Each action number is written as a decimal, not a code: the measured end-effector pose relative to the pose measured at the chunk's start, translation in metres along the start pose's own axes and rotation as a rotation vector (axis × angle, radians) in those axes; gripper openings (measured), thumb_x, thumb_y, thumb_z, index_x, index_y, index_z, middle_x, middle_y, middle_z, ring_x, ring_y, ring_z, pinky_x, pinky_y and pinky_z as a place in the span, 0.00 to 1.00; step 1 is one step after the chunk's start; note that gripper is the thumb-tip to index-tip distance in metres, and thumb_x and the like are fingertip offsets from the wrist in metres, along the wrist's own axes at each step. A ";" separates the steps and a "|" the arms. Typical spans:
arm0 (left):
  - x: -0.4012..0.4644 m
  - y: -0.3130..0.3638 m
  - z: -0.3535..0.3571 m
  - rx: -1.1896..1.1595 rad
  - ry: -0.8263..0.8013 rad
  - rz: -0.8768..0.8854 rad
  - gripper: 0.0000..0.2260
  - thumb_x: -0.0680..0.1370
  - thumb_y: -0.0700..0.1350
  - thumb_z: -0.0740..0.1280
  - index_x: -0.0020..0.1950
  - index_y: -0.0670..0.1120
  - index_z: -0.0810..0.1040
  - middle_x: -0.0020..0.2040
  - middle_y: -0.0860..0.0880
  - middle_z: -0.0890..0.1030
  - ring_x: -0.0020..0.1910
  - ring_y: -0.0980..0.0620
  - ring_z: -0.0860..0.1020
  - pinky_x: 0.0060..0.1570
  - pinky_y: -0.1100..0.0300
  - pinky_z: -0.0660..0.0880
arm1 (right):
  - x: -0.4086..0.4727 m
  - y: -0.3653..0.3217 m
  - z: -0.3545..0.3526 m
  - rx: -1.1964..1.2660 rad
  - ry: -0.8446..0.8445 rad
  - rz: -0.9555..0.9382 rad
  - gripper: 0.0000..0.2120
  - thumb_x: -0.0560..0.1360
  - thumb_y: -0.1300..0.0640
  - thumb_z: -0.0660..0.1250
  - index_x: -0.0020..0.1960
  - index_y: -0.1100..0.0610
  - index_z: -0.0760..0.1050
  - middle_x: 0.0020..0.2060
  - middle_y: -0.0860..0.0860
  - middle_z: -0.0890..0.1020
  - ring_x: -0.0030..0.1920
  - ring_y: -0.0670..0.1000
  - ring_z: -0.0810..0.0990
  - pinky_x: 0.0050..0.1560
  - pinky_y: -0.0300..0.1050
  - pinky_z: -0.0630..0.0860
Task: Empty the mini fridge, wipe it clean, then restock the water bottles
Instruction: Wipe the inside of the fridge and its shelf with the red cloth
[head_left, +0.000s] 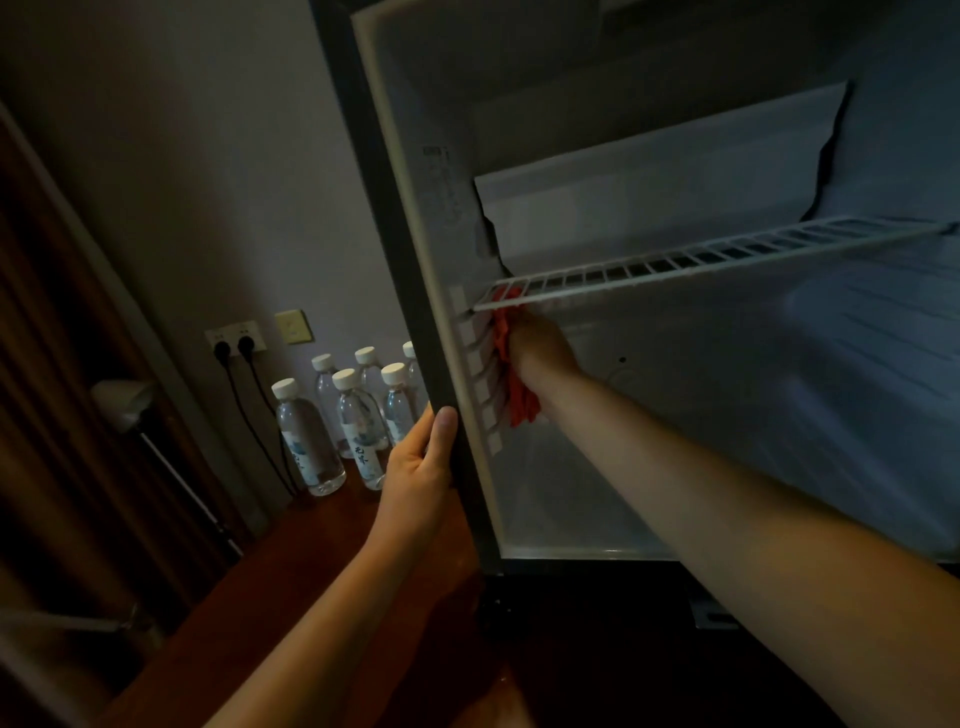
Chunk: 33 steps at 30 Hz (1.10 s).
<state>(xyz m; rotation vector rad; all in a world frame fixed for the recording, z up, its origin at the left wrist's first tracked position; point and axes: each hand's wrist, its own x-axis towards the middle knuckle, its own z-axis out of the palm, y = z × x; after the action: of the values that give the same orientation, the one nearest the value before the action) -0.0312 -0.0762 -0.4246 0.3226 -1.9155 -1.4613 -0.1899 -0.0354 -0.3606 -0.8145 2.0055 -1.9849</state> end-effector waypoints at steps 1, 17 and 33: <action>0.000 0.001 -0.001 0.002 -0.007 -0.002 0.19 0.77 0.58 0.59 0.62 0.51 0.76 0.52 0.52 0.84 0.53 0.53 0.83 0.49 0.55 0.82 | 0.008 0.004 0.002 -0.012 0.002 0.001 0.27 0.77 0.37 0.52 0.60 0.51 0.80 0.59 0.55 0.82 0.60 0.58 0.79 0.63 0.57 0.74; -0.004 0.007 0.004 -0.027 -0.006 -0.002 0.18 0.77 0.57 0.58 0.59 0.48 0.77 0.49 0.50 0.85 0.50 0.53 0.84 0.43 0.63 0.80 | -0.054 0.001 -0.006 0.026 -0.155 -0.024 0.21 0.82 0.40 0.48 0.51 0.48 0.77 0.47 0.51 0.83 0.48 0.53 0.82 0.57 0.55 0.77; -0.005 0.008 0.005 -0.081 -0.004 -0.044 0.13 0.83 0.48 0.56 0.60 0.45 0.76 0.45 0.54 0.86 0.46 0.56 0.84 0.37 0.66 0.79 | 0.048 0.030 0.015 0.098 0.016 0.056 0.25 0.75 0.35 0.57 0.58 0.51 0.81 0.54 0.53 0.84 0.56 0.56 0.81 0.61 0.56 0.77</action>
<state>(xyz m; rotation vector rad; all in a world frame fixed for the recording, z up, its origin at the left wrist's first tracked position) -0.0290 -0.0665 -0.4202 0.3267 -1.8578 -1.5647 -0.2293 -0.0744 -0.3797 -0.7148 1.9009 -2.0466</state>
